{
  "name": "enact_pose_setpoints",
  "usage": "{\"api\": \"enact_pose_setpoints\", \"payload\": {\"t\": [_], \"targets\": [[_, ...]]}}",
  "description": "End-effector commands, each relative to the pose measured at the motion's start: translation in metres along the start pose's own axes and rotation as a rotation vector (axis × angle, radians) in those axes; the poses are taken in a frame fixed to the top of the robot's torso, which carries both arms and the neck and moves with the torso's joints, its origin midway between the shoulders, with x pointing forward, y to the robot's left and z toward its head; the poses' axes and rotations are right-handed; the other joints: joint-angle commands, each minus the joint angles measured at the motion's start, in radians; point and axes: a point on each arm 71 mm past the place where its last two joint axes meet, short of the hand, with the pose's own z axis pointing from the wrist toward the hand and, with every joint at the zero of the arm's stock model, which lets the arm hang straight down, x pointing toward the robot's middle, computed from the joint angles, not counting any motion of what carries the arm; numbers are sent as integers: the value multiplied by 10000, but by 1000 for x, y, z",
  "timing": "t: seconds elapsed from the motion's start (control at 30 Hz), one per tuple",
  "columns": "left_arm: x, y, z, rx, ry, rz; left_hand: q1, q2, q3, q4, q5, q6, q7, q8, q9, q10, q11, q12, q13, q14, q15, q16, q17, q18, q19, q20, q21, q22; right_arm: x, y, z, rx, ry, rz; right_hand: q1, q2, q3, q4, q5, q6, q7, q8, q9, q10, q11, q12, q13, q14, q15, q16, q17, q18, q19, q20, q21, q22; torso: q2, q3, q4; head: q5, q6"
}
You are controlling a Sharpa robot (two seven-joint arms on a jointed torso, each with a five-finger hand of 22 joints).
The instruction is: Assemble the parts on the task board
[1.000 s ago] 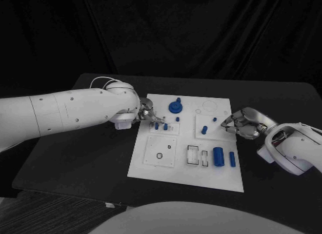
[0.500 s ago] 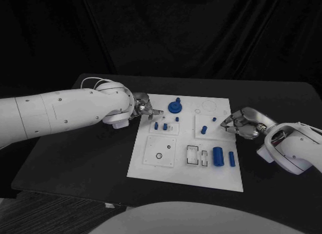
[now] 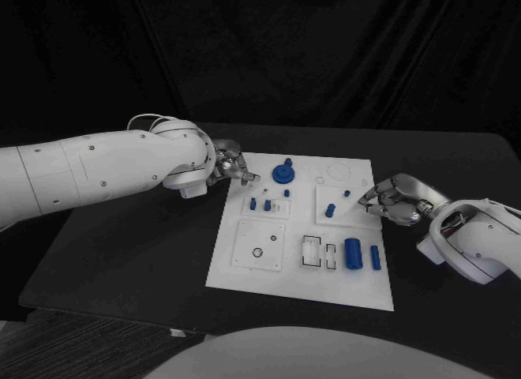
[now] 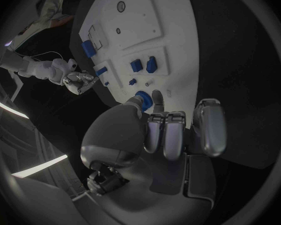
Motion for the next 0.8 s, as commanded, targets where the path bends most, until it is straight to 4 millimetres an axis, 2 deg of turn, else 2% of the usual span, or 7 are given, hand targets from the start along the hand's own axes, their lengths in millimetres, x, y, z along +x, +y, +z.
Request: {"api": "enact_pose_setpoints", "payload": {"t": [0.03, 0.13, 0.27, 0.37, 0.53, 0.67, 0.8], "targets": [[7, -2, 1, -97, 1406, 156, 229, -51, -396, 48, 41, -62, 18, -204, -196, 1096, 43, -7, 2552, 1125, 24, 102, 2642, -159, 52, 10, 160, 2085, -4, 3, -4, -432, -675, 3, -32, 108, 138, 123, -121, -21, -53, 210, 190, 926, -148, -101, 1285, 588, -105, 96, 781, -76, 134, 14, 486, 1517, -3, 4, -3, -49, 0], [8, -2, 2, -161, 1608, 237, 348, -36, -414, 54, -106, -8, 25, -269, -311, 1096, 48, -7, 2552, 1125, 27, 102, 2642, -188, 129, 16, 317, 2124, -7, 6, -7, -739, -1016, 21, -482, 149, -6, 149, -553, -8, -72, 211, 211, 1193, -163, 162, 1588, 616, -117, 68, 746, -172, 335, 4, 1037, 1662, 1, -2, -7, -101, 0], [8, -3, 4, -241, 1724, 294, 394, -15, -451, 58, -266, 57, 21, -292, -381, 1096, 44, -7, 2552, 1125, 23, 102, 2642, -202, 173, 14, 402, 2144, -10, 10, -10, -1118, -1428, 20, -780, 206, -105, 147, -856, 13, -91, 210, 227, 1370, -180, 350, 1812, 687, -133, 287, 929, -260, 494, -10, 1557, 1793, 20, -11, 2, -85, 0], [8, -4, 5, -296, 1785, 337, 440, 34, -491, 70, -331, 225, -4, -446, -658, 1096, 31, -7, 2552, 1125, 11, 102, 2642, -214, 214, -1, 484, 2162, -11, 12, -11, -1317, -1623, 11, -875, 243, -131, 143, -874, 53, -113, 222, 240, 1473, -198, 467, 1953, 737, -147, 472, 1083, -332, 608, -24, 1982, 1896, 36, -21, 8, -64, 0], [9, -6, 6, -379, 1883, 421, 736, -9, -603, 57, -401, 759, -14, -1126, -1671, 1096, 10, -7, 2552, 1125, -10, 102, 2642, -208, 201, -22, 463, 2150, -11, 13, -10, -1451, -1689, 6, -883, 258, -123, 118, -782, 88, -140, 227, 253, 1549, -222, 556, 2061, 783, -168, 658, 1235, -390, 699, -45, 2337, 1976, 27, -40, 14, -78, 0], [9, -8, 8, -447, 1912, 560, 765, -14, -641, 45, -431, 841, -12, -1248, -1859, 1096, 12, -7, 2552, 1125, -9, 102, 2642, -208, 196, -16, 455, 2148, -10, 14, -10, -1455, -1638, 9, -806, 243, -85, 89, -613, 88, -149, 219, 258, 1549, -233, 556, 2061, 784, -177, 682, 1247, -391, 702, -56, 2365, 1977, 0, -46, -11, -65, 0], [8, -9, 10, -516, 1939, 653, 754, -2, -688, 56, -465, 917, 1, -1360, -2033, 1096, 20, -7, 2552, 1125, -2, 102, 2642, -200, 179, -13, 422, 2137, -9, 13, -9, -1414, -1565, 12, -789, 236, -78, 84, -578, 87, -149, 216, 259, 1549, -233, 556, 2061, 782, -178, 679, 1241, -390, 700, -58, 2364, 1975, -2, -29, -15, -66, 0]]}}
